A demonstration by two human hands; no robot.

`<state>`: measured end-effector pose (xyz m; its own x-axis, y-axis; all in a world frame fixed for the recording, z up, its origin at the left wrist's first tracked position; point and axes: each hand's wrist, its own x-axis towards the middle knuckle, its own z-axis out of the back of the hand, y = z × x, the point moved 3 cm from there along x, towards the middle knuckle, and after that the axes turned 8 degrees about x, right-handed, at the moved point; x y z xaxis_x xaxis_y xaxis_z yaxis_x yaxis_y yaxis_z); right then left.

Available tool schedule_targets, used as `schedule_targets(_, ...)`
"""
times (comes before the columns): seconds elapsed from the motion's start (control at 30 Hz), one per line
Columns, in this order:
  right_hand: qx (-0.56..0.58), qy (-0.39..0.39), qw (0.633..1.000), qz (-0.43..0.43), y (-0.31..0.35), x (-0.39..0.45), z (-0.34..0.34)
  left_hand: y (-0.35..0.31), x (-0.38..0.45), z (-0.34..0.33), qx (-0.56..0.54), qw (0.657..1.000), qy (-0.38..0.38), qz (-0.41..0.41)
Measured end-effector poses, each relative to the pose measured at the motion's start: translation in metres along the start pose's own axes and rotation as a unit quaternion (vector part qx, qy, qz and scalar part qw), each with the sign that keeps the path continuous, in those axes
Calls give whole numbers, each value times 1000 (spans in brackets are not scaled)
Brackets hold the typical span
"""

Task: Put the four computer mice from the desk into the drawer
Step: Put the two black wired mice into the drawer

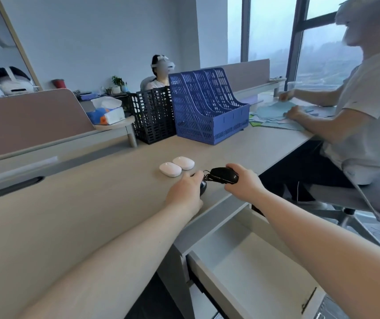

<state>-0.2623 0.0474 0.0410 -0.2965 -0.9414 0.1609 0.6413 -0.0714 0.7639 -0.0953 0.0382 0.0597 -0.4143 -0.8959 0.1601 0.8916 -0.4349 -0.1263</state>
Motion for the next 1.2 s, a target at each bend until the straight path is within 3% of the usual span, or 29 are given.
schedule_targets(0.27,-17,9,999,-43,-46,-77,43,-69,-62,-15,34,997,14,-68)
schedule_targets(0.43,-64,77,989,-113,-88,-106,42,-110,-91,-48,47,989,53,-127)
schedule_targets(0.83,-76,121,978,-153,-150,-85,-13,-93,-60,-147,109,972,203,-51)
schedule_targets(1.2,-101,144,973,-148,-196,-49,-93,-51,-35,-230,131,958,254,-21)
